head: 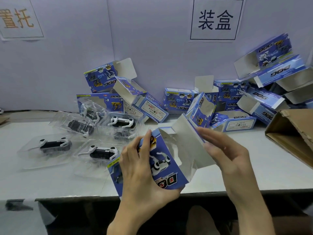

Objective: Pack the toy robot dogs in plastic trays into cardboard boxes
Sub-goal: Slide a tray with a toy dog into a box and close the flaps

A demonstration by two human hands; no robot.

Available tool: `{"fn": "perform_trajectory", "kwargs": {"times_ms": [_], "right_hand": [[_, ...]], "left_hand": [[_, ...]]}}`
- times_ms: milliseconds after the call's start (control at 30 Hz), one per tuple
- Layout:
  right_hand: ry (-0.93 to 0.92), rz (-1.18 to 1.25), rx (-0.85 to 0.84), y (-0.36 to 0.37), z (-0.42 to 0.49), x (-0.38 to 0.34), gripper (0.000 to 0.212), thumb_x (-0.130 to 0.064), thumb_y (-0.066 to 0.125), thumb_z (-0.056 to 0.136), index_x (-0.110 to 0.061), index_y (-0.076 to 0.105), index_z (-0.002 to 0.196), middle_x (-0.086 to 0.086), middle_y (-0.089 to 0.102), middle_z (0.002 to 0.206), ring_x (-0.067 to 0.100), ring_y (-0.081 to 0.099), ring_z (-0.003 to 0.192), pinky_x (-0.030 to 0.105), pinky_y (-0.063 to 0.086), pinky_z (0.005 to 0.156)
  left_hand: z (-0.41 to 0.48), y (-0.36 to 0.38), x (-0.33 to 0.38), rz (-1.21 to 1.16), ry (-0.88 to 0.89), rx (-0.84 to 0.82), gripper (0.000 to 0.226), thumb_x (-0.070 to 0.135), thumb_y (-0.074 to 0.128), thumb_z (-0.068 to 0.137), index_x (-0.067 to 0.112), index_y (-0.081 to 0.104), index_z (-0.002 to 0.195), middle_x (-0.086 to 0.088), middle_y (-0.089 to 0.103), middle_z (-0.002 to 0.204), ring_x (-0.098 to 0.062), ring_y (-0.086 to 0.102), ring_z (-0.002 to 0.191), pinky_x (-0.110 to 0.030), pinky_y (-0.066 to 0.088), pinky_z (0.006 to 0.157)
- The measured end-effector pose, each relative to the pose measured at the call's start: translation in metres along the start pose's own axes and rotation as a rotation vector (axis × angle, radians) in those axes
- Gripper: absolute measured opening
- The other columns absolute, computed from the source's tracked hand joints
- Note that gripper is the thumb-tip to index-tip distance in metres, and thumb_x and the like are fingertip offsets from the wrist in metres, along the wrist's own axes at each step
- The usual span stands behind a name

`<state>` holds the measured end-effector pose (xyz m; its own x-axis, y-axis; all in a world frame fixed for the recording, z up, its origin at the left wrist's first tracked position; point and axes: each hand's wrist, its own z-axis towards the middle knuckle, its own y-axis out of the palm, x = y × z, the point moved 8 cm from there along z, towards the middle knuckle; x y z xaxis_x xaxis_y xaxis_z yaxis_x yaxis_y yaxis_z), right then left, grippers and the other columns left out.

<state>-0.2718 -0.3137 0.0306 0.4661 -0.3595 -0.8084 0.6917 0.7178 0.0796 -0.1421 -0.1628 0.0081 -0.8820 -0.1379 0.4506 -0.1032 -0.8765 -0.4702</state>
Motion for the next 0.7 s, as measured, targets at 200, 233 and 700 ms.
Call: {"fn": "perform_trajectory", "kwargs": {"times_ms": [200, 233, 700], "right_hand": [[0.029, 0.018, -0.072, 0.025, -0.009, 0.0, 0.037, -0.021, 0.065, 0.09, -0.024, 0.064, 0.127, -0.007, 0.072, 0.121, 0.013, 0.066, 0.115, 0.03, 0.059, 0.085], [0.028, -0.016, -0.078, 0.026, -0.01, 0.001, 0.035, -0.022, 0.064, 0.089, -0.022, 0.066, 0.124, -0.007, 0.072, 0.12, 0.014, 0.066, 0.116, 0.033, 0.058, 0.088], [-0.02, -0.042, -0.007, 0.057, -0.016, 0.023, 0.066, -0.018, 0.072, 0.079, -0.035, 0.046, 0.137, -0.02, 0.054, 0.138, 0.004, 0.049, 0.132, 0.036, 0.045, 0.107]], "left_hand": [[-0.003, 0.004, -0.001, -0.05, -0.092, -0.03, 0.13, 0.067, 0.075, 0.046, 0.037, 0.012, 0.156, 0.008, 0.029, 0.138, -0.021, 0.031, 0.134, -0.054, 0.035, 0.107], [-0.005, 0.004, -0.003, -0.065, -0.113, -0.032, 0.131, 0.067, 0.075, 0.044, 0.039, 0.011, 0.155, 0.011, 0.027, 0.139, -0.017, 0.029, 0.136, -0.053, 0.035, 0.109], [-0.019, 0.012, -0.026, -0.33, -0.375, 0.282, 0.122, 0.062, 0.08, 0.048, 0.045, 0.017, 0.151, 0.02, 0.028, 0.136, -0.014, 0.029, 0.139, -0.025, 0.039, 0.109]]}}
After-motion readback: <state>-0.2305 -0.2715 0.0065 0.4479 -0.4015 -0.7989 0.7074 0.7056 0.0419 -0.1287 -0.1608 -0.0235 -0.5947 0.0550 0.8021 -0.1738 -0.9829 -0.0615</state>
